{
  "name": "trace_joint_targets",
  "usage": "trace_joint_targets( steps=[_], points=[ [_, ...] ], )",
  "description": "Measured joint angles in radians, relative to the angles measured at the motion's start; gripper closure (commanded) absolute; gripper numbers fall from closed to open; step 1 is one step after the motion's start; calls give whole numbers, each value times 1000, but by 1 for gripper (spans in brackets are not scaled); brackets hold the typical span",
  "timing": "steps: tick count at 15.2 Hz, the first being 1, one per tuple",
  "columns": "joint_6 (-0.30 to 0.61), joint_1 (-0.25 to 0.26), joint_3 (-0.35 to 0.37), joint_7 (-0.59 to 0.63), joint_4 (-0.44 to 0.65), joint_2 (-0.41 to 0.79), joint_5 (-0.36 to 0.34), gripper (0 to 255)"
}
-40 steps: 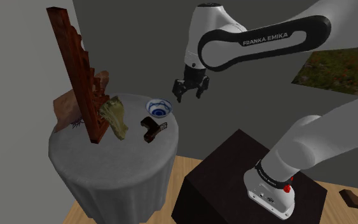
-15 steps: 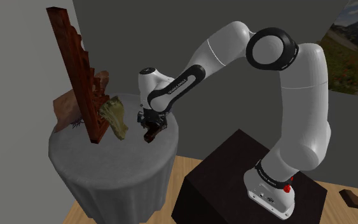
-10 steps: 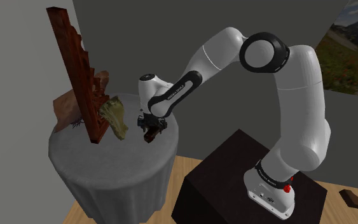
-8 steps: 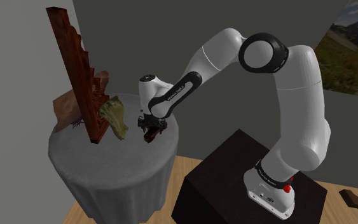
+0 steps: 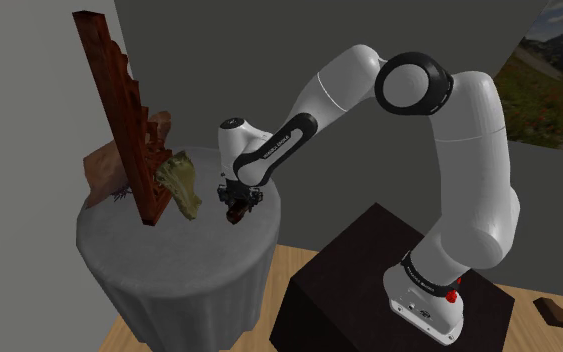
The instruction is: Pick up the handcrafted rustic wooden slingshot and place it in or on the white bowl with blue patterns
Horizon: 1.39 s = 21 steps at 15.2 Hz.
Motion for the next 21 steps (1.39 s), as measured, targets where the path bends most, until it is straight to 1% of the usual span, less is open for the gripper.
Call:
trace_joint_targets(
  steps=[9, 21],
  points=[
    [-4, -2, 1, -1, -2, -5, 2, 255],
    [-100, -34, 44, -35, -25, -128, 54, 255]
  ],
)
